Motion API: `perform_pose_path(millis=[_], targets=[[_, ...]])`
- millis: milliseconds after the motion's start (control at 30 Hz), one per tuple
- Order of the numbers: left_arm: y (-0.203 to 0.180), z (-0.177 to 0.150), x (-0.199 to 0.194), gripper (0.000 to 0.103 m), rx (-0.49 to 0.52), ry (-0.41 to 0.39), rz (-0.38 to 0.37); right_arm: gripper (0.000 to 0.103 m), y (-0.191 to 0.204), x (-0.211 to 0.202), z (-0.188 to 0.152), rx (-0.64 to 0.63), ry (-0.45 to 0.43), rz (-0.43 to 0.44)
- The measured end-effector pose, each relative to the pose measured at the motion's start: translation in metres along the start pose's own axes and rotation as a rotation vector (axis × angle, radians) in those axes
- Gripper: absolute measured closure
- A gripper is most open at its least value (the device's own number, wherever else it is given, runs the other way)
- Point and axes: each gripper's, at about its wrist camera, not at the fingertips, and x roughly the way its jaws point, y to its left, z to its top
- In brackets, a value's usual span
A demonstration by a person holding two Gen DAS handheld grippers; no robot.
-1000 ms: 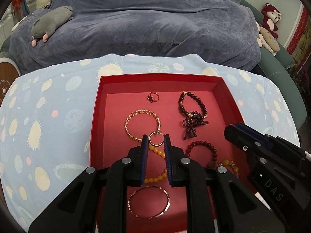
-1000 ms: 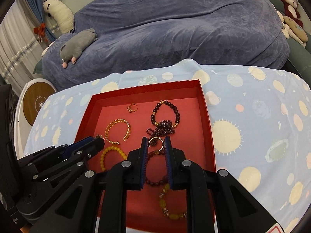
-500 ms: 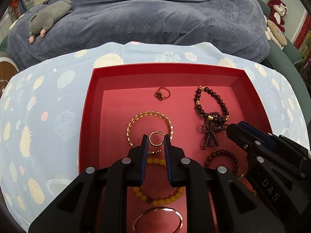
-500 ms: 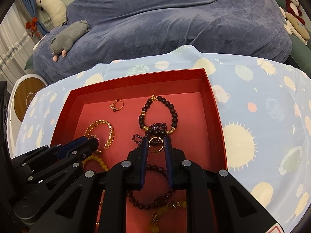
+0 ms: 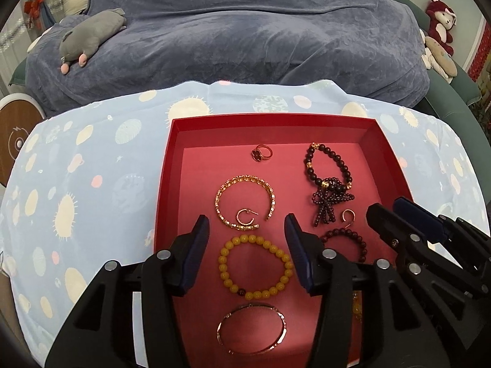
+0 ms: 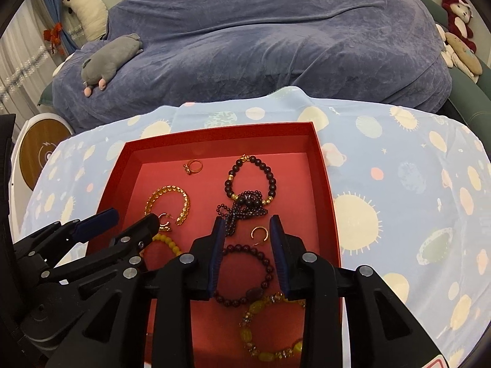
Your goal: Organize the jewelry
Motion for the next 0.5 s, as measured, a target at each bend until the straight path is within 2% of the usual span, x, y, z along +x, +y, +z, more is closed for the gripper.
perform_pose_path(millis=[333, 500], targets=[[0.003, -0.031, -0.057, 0.048, -0.006, -0.033, 0.025, 0.052, 0.002, -0.056, -0.032, 0.026, -0.034, -0.011], [0.003, -0.051, -0.081, 0.044, -0.003, -0.045, 0.024, 0.049, 0.004, -0.081, -0.054, 0.032, -0.049, -0.026]])
